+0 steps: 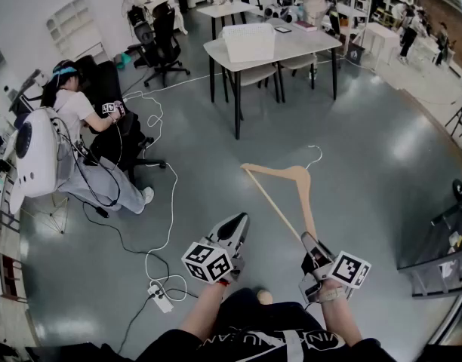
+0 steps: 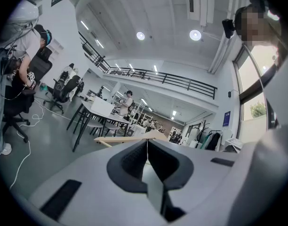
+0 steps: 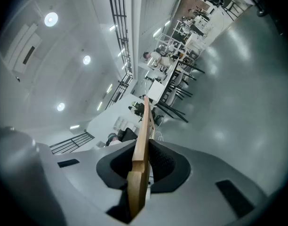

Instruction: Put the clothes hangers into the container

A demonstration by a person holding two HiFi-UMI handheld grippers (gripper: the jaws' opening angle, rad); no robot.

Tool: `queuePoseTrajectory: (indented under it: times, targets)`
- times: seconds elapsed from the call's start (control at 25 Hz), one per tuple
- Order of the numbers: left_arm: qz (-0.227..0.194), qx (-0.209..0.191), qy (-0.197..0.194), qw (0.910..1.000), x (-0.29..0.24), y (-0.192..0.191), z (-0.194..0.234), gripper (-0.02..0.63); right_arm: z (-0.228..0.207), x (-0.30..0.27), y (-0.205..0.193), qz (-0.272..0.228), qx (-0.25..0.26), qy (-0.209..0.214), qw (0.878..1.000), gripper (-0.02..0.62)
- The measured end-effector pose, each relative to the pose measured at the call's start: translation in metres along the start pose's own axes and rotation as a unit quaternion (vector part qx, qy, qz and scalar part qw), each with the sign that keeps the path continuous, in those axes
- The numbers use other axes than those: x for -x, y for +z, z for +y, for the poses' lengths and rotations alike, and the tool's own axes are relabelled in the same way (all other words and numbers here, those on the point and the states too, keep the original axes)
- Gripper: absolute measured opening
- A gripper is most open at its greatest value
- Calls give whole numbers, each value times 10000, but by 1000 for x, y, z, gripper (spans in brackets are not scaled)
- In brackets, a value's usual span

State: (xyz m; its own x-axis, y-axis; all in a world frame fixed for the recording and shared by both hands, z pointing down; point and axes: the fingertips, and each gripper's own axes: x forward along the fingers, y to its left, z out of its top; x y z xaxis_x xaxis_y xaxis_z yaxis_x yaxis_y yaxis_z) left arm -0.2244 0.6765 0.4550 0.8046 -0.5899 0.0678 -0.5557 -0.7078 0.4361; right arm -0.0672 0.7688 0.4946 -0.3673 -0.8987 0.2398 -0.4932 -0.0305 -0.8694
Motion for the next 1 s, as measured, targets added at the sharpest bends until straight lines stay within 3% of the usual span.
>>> queuePoseTrajectory:
  times: [0.44,0.72,0.84,1.0]
  targets:
    - [-197,-486,-15,9986,-34,6,-13,11,-13,-5,24,-176,56,7,9998,63]
    - [-47,-400,-103,9991,-92,3,20,11,-34,-46,61,-287,-79,-140,9995,64]
    - [-58,-363,-192,9991,-123,11,33,11,-29,-69,82,-392,-276,125,9988,64]
    - [-44,-364,-341,9987,-176,31,59,11,-40,-110,124,-458,-174,-48,9988,64]
